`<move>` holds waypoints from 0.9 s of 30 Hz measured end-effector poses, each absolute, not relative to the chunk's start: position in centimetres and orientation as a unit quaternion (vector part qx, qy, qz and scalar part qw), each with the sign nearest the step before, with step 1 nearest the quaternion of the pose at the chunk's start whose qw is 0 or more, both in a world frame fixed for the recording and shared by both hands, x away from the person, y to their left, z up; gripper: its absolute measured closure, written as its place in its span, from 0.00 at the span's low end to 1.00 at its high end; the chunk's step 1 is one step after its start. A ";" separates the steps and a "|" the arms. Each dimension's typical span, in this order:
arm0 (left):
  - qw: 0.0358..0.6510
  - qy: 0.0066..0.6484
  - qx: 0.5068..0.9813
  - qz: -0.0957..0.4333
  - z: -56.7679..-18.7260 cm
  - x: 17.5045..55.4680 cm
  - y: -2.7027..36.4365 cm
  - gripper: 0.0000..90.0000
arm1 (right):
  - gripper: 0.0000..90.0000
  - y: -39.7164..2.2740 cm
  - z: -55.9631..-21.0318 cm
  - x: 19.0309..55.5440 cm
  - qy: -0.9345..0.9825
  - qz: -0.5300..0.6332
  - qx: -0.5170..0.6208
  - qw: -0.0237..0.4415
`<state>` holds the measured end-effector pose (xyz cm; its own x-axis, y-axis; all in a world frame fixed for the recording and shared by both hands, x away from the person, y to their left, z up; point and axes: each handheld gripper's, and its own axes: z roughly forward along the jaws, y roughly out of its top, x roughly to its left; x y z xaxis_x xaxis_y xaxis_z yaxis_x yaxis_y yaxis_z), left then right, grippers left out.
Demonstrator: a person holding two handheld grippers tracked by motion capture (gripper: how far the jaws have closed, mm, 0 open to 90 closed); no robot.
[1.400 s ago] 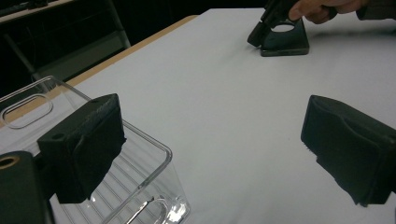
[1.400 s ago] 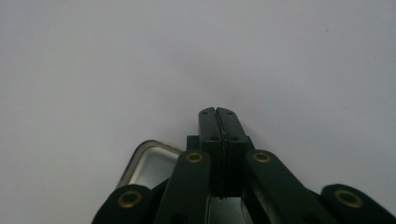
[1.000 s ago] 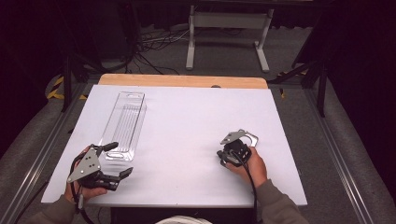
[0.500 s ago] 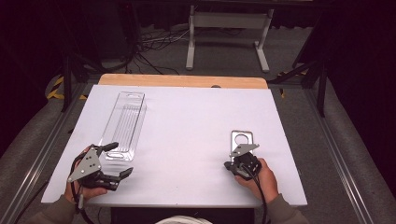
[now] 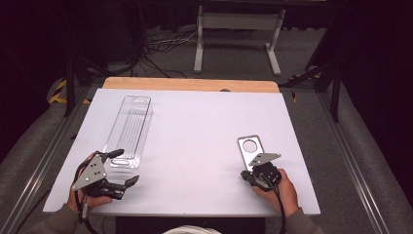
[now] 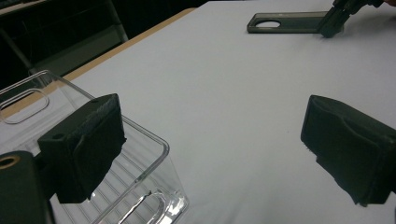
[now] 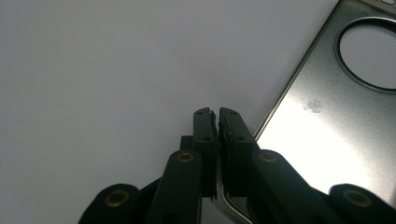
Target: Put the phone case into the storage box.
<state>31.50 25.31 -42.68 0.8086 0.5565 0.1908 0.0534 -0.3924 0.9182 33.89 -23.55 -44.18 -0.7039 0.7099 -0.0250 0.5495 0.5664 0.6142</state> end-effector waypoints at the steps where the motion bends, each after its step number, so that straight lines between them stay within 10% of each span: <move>1: 0.517 0.191 0.798 0.243 -42.7 31.5 25.3 0.07 | 0.95 -23.5 -44.2 33.9 0.875 0.295 0.360 0.136; 12: 0.516 0.190 0.799 0.243 -42.7 31.5 25.2 0.07 | 0.83 -24.5 -41.7 34.0 0.856 0.329 0.361 0.169; 27: 0.519 0.191 0.801 0.231 -42.8 31.6 25.2 0.08 | 0.32 -26.7 -38.3 42.5 0.837 0.261 0.446 0.182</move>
